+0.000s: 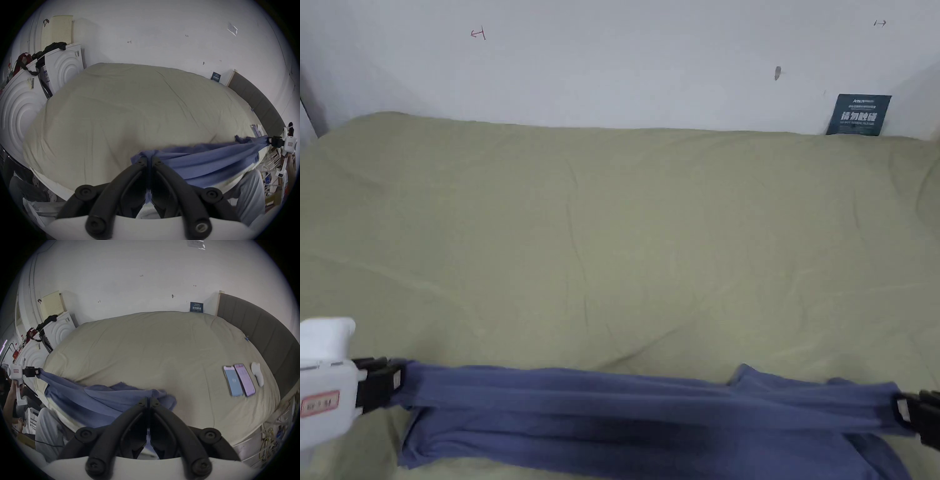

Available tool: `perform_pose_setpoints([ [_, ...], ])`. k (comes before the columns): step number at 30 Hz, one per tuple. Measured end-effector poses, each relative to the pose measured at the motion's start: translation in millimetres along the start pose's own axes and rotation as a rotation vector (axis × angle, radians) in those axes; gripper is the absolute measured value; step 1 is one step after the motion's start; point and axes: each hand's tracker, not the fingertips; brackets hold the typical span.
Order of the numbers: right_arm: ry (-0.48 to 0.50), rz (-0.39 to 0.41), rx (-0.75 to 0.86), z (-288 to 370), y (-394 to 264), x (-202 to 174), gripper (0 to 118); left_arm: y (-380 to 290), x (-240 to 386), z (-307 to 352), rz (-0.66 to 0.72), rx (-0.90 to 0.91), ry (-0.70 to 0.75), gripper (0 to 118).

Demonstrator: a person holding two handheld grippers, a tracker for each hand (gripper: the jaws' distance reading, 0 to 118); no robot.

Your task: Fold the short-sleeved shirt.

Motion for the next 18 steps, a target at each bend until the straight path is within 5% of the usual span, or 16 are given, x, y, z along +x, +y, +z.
perform_pose_setpoints([
  [7,-0.001,-0.031,-0.059,-23.1,-48.2,7.8,6,-42.7,-6.0,-20.4,0.007,-0.019,-0.022,4],
  [8,0.004,-0.036,-0.066,-29.6,-51.5,15.0,20,-45.4,-6.5,-23.4,0.011,-0.025,-0.018,14],
  [11,0.015,-0.078,-0.04,-30.7,-50.2,20.0,30,-46.5,-5.7,-20.6,0.032,-0.019,-0.014,30],
  [13,0.0,-0.087,-0.061,-29.7,-45.0,17.2,118,-45.4,-6.4,-19.9,0.05,-0.03,-0.018,114],
  [18,-0.024,-0.12,0.103,11.6,-2.4,-19.8,112,-5.4,24.3,22.7,0.072,0.161,0.024,117],
])
